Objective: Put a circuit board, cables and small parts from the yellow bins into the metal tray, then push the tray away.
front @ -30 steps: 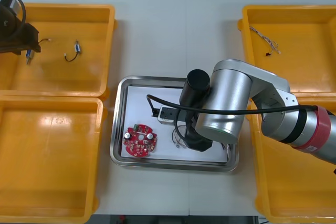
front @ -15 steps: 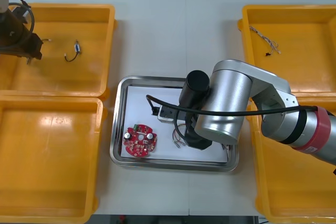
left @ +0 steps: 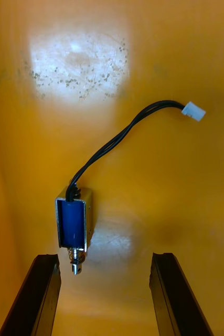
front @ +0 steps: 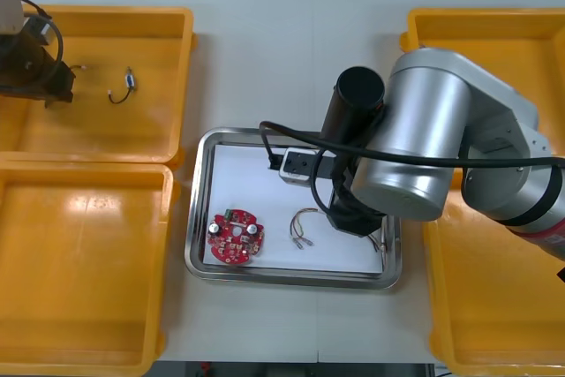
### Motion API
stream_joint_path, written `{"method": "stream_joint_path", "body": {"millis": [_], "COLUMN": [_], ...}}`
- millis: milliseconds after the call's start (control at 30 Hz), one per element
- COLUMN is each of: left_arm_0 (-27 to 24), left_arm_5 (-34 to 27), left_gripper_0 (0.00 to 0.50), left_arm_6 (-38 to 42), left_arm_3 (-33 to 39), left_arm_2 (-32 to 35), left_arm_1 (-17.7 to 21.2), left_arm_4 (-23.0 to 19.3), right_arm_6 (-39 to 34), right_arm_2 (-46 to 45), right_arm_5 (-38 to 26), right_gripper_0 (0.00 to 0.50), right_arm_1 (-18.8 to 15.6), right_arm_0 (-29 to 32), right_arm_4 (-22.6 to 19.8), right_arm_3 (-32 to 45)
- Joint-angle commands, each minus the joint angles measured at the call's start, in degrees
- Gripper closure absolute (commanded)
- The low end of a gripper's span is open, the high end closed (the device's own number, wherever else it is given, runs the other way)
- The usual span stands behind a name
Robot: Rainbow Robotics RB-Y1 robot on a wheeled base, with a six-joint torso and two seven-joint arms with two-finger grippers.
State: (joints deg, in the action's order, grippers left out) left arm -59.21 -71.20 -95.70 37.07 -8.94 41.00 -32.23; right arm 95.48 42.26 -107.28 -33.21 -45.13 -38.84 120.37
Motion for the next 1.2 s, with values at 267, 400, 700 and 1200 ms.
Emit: {"method": "stream_joint_path", "body": {"millis": [267,400,700,1200], "left_arm_0": [-3.1,-3.2,-3.1,-2.4], "left_arm_5": [3.5,6.6,8.4,9.1], "left_gripper_0": [0.0,0.0,0.0,0.151], "left_arm_6": [-5.1,-6.4,-8.0,-7.8], "left_arm_3": [-0.2,-2.7,-4.5,-4.7], "left_arm_2": [-0.3,-0.3,-0.3,-0.3], "left_arm_1": [-0.8,-0.9,-1.1,-1.9], "left_arm_4": [1.4,0.8,0.4,-0.6], "right_arm_6": [-3.5,-4.0,-4.2,-2.8], "right_arm_2": [-14.2,-18.4,-28.9,-36.7], "right_arm_5": [-2.7,-2.7,-2.7,-2.7], "right_gripper_0": [0.0,0.0,0.0,0.0], "right_arm_1": [0.4,-1.7,-8.7,-14.0], "right_arm_0": [-5.5,-7.3,-7.6,-7.6], "right_arm_4": [-5.1,-8.4,-13.6,-4.9], "right_arm_3": [3.0,0.8,-5.1,-16.7]}}
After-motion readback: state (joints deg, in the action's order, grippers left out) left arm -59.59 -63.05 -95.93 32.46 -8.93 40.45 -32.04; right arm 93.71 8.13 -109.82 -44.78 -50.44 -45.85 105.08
